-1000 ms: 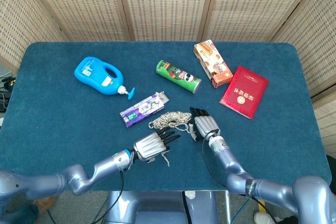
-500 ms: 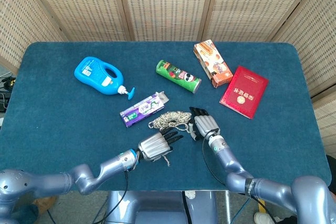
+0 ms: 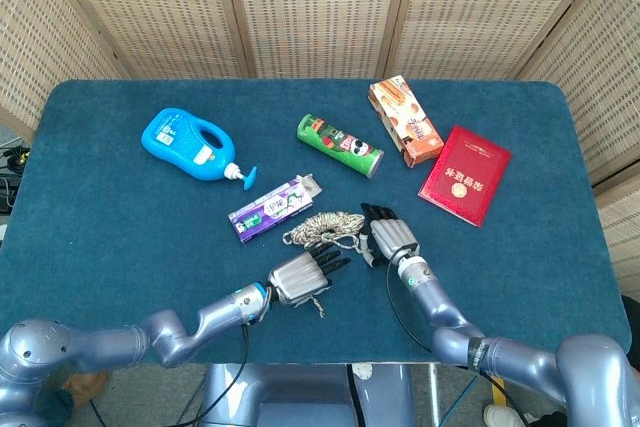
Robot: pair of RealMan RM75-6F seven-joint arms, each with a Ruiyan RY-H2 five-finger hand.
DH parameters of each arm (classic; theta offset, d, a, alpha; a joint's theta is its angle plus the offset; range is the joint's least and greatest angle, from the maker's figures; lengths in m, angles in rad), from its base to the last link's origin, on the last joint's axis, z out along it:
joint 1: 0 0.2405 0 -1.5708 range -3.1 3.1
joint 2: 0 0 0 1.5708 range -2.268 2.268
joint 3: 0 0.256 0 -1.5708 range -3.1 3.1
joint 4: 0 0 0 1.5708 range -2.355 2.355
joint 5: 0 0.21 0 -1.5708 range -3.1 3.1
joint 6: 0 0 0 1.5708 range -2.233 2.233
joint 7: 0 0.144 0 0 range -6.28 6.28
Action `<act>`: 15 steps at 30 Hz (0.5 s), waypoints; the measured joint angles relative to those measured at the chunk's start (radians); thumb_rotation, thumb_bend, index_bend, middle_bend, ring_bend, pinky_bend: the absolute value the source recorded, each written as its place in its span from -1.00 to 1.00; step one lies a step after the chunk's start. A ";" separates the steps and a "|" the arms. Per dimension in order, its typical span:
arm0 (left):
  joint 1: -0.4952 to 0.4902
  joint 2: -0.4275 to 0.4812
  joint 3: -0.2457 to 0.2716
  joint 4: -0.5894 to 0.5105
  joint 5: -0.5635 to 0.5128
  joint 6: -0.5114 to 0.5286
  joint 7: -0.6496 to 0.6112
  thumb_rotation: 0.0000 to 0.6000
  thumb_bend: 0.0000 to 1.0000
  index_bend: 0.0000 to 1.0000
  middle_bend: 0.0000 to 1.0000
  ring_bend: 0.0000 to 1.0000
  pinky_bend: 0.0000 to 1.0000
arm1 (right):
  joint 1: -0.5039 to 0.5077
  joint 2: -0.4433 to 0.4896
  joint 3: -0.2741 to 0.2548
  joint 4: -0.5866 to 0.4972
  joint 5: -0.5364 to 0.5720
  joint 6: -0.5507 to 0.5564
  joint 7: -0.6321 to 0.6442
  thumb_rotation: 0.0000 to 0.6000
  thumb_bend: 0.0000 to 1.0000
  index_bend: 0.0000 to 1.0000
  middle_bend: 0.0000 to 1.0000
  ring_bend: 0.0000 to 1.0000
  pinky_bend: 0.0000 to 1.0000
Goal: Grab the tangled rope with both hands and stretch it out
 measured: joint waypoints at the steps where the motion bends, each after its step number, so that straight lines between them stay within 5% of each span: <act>1: -0.001 0.001 0.000 -0.001 -0.003 -0.001 -0.002 1.00 -0.26 0.00 -1.00 -1.00 -1.00 | 0.001 0.001 0.001 0.000 -0.001 0.000 0.002 1.00 -0.13 0.37 -1.00 -1.00 -1.00; 15: -0.017 0.022 0.011 -0.030 -0.049 -0.018 0.026 1.00 -0.26 -0.06 -1.00 -1.00 -1.00 | 0.004 0.003 0.002 -0.003 -0.004 0.004 0.006 1.00 -0.13 0.37 -1.00 -1.00 -1.00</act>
